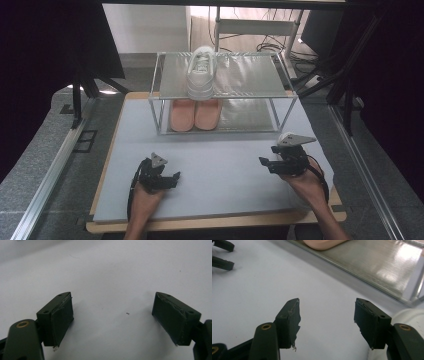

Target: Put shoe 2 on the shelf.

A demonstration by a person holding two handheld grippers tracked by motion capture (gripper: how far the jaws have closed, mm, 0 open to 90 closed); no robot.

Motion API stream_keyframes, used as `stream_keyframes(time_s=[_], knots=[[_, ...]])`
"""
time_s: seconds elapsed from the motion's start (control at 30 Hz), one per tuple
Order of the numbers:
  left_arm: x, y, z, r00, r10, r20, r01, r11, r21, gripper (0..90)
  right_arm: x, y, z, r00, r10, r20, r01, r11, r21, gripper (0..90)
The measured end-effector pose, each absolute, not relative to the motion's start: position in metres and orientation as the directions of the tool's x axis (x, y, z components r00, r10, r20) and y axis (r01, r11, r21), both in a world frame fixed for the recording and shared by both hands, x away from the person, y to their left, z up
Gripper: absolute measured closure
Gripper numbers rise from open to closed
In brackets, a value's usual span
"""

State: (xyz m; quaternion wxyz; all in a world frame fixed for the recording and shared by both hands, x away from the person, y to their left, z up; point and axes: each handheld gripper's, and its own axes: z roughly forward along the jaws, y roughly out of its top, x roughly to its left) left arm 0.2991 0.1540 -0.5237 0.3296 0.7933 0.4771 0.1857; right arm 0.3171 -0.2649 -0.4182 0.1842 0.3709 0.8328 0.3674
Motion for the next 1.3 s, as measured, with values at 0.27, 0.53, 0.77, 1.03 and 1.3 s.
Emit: stream_keyframes(time_s=[0.27,0.53,0.77,1.03,1.3], knots=[[0.299,0.154,-0.524,0.475,0.88,-0.021,0.634,-0.326,0.701,17.3,0.311,-0.286,-0.413,-0.611,0.791,-0.031,0.507,0.421,0.752,42.5],[0.299,0.154,-0.524,0.479,0.878,-0.016,0.634,-0.333,0.698,17.3,0.305,-0.307,-0.41,-0.566,0.824,-0.038,0.53,0.399,0.748,45.0],[0.299,0.154,-0.524,0.478,0.878,-0.017,0.635,-0.332,0.698,17.3,0.296,-0.332,-0.405,-0.504,0.862,-0.053,0.554,0.37,0.746,47.1],[0.299,0.154,-0.524,0.478,0.878,-0.017,0.635,-0.332,0.698,17.3,0.287,-0.354,-0.403,-0.447,0.892,-0.065,0.585,0.347,0.733,47.9],[0.299,0.154,-0.524,0.478,0.878,-0.017,0.635,-0.332,0.698,17.3,0.279,-0.367,-0.406,-0.412,0.909,-0.066,0.608,0.328,0.723,48.0]])
